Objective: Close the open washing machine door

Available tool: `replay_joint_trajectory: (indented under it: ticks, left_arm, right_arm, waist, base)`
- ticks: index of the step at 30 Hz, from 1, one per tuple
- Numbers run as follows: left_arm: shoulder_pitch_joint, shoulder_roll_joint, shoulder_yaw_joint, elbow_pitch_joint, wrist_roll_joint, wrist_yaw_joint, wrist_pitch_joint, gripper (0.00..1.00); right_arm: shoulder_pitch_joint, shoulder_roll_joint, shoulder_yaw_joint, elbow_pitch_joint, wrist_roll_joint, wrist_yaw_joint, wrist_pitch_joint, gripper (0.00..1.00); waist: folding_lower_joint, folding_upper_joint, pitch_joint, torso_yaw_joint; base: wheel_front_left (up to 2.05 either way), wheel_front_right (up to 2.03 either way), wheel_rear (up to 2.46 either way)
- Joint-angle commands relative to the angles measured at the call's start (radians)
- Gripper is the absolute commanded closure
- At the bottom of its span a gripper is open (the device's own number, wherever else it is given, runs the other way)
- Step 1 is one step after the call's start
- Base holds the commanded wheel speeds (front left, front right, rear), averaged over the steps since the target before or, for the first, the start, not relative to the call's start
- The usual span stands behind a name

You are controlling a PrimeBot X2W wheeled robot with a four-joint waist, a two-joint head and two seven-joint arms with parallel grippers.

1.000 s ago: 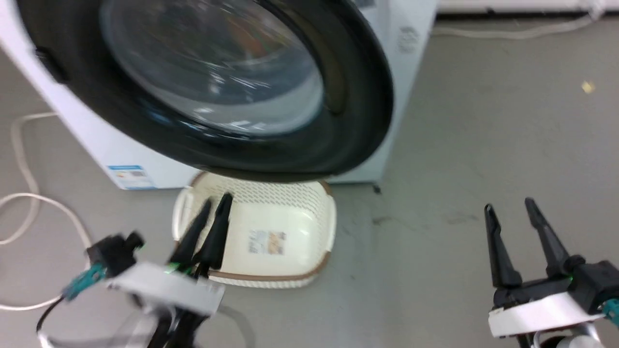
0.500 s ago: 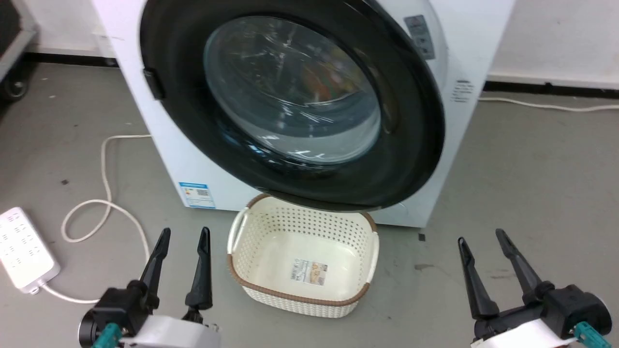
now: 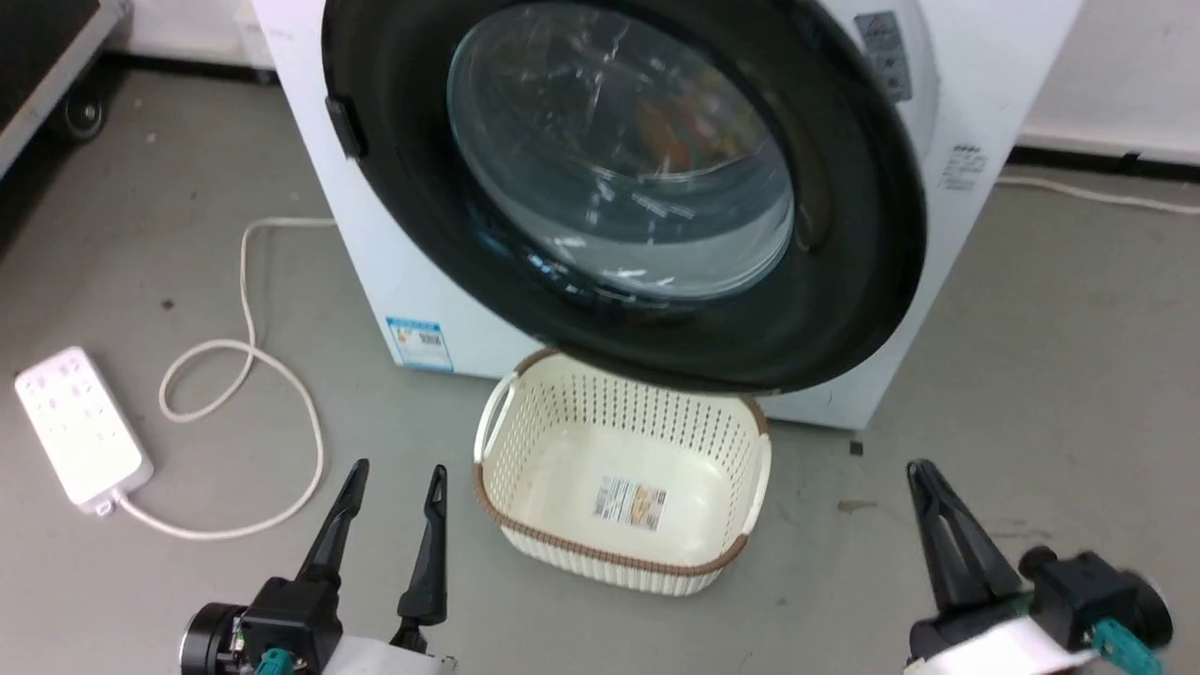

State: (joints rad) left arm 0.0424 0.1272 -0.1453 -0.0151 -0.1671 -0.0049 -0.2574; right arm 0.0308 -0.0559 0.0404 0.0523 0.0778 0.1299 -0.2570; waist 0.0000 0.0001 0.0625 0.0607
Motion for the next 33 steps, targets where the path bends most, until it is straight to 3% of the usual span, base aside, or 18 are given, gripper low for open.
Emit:
replay_joint_trajectory:
  ticks: [1, 13, 14, 24, 33]
  left_arm:
    - [-0.010, -0.009, 0.005, 0.000, 0.010, -0.012, -0.004, 0.00]
    - [-0.115, -0.066, 0.026, -0.001, 0.004, -0.036, -0.004, 0.00]
    - [-0.145, -0.073, 0.026, -0.004, 0.003, -0.040, -0.004, 0.00]
    - [-0.209, -0.077, -0.013, -0.042, -0.029, -0.009, -0.004, 0.00]
    - [-0.238, -0.077, -0.019, -0.055, -0.054, 0.010, -0.004, 0.00]
  right_arm:
    - [-0.031, -0.021, 0.013, -0.004, 0.000, 0.001, 0.007, 1.00]
    - [-0.363, -0.321, 0.205, 0.058, 0.149, 0.001, 0.142, 1.00]
    - [-0.485, -0.397, 0.255, 0.120, 0.211, 0.001, 0.151, 1.00]
    - [-0.804, -0.520, 0.264, 0.287, 0.329, 0.001, 0.157, 1.00]
    - [-0.966, -0.525, 0.193, 0.431, 0.315, 0.001, 0.178, 1.00]
  waist:
    - [0.0000, -0.0001, 0.033, 0.013]
    - [0.0000, -0.0001, 0.231, 0.083]
    - [0.0000, -0.0001, 0.282, 0.103]
    - [0.0000, -0.0001, 0.395, 0.160]
    - [0.0000, -0.0001, 0.445, 0.177]
  base:
    - [0.00, 0.00, 0.00]
    - [0.00, 0.00, 0.00]
    - [0.00, 0.00, 0.00]
    - [0.00, 0.00, 0.00]
    - [0.00, 0.00, 0.00]
